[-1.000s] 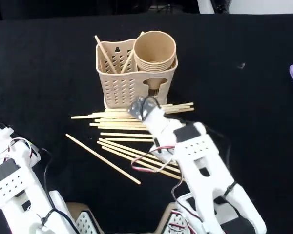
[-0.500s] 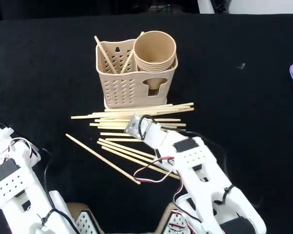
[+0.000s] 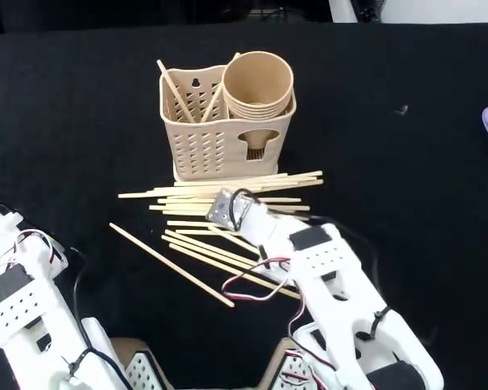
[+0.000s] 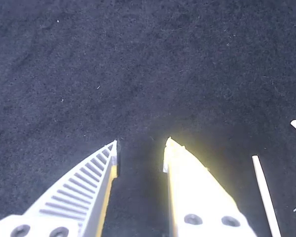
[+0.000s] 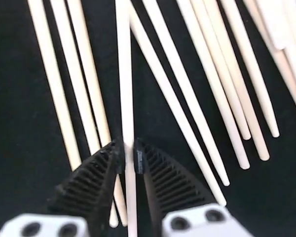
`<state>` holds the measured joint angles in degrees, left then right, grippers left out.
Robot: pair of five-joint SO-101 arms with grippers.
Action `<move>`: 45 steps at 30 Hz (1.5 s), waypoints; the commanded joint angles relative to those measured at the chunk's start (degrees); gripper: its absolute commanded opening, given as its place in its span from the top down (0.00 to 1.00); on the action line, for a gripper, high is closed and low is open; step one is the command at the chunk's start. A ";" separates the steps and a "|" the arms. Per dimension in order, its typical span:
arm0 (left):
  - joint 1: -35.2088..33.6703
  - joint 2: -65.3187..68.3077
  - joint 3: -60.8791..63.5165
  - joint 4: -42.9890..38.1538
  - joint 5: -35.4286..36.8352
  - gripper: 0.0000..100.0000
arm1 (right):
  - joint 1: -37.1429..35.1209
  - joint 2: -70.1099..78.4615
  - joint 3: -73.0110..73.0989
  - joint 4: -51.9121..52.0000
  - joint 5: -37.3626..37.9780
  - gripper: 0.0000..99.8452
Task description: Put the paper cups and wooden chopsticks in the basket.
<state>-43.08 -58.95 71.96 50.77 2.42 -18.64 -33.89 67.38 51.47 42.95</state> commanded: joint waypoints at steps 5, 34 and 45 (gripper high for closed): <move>0.75 -0.97 -2.15 0.18 0.35 0.84 | 0.53 -0.04 -3.91 5.01 0.53 0.98; 0.75 -0.97 -2.15 0.26 0.35 0.84 | -6.95 -0.04 0.48 3.96 0.35 0.99; 0.75 -0.97 -2.15 0.26 0.35 0.84 | -3.16 -9.89 -5.32 13.10 0.88 0.99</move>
<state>-43.08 -58.95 71.96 50.77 2.42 -22.86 -40.22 63.08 64.04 43.30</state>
